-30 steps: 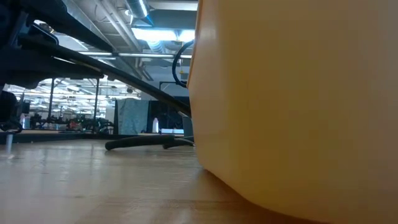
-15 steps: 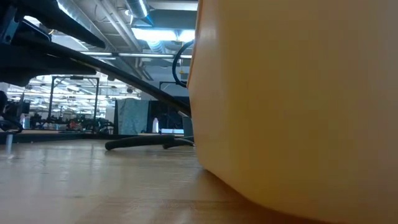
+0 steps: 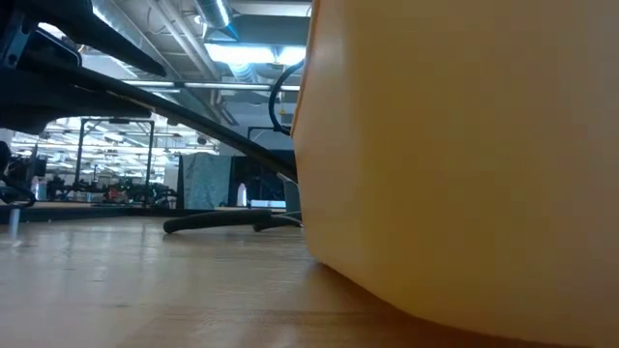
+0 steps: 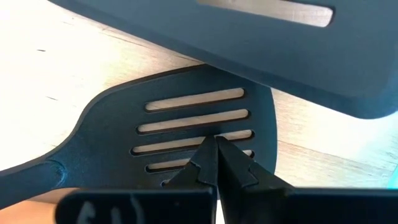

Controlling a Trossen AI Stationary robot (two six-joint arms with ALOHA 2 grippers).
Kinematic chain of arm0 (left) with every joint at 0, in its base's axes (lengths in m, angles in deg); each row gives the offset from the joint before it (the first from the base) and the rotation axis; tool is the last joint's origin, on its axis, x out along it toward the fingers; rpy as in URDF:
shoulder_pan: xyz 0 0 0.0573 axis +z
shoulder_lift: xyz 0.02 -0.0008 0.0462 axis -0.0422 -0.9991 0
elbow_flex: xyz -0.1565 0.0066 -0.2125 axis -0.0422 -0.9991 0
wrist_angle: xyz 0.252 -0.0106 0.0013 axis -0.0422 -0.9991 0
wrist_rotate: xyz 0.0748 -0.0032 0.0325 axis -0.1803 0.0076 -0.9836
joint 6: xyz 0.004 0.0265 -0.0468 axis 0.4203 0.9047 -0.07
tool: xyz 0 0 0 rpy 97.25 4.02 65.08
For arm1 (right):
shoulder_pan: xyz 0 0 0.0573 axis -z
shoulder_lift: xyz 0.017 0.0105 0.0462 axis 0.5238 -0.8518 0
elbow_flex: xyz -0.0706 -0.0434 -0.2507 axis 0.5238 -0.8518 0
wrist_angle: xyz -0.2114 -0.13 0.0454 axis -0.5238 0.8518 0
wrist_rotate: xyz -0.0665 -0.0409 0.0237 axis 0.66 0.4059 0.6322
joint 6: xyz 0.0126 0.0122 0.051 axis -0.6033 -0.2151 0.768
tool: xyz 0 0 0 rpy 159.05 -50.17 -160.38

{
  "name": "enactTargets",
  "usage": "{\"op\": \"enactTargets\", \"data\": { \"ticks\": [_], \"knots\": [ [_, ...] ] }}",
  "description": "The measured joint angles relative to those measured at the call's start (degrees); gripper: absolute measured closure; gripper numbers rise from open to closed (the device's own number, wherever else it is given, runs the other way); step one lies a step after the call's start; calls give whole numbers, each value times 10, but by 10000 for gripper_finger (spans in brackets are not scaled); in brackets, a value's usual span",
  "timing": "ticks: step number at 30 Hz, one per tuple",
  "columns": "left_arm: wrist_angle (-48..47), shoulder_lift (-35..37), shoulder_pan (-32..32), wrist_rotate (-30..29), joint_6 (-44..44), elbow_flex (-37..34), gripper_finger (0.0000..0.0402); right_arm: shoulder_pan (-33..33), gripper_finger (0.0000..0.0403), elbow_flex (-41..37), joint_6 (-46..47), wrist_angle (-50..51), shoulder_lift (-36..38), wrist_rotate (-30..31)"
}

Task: Pick & Place Kitchen Items
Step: Put the large black spatula into the blue bin

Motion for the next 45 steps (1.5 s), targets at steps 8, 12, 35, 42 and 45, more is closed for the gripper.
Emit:
{"op": "enactTargets", "data": {
  "ticks": [8,12,35,42,45],
  "knots": [
    [2,-48,0,10,-35,30,279,0,403,0,1,-1,0,0],
    [3,-60,-1,-14,-46,33,279,-1,403,0,2,-1,0,0],
    [5,-59,12,5,-26,33,378,-8,403,0,2,-1,0,2],
    [9,-59,11,2,-21,33,387,-8,403,0,-8,-3,0,0],
    [8,-59,11,1,-21,33,387,-8,402,10,-31,6,-1,2]
  ]
}}
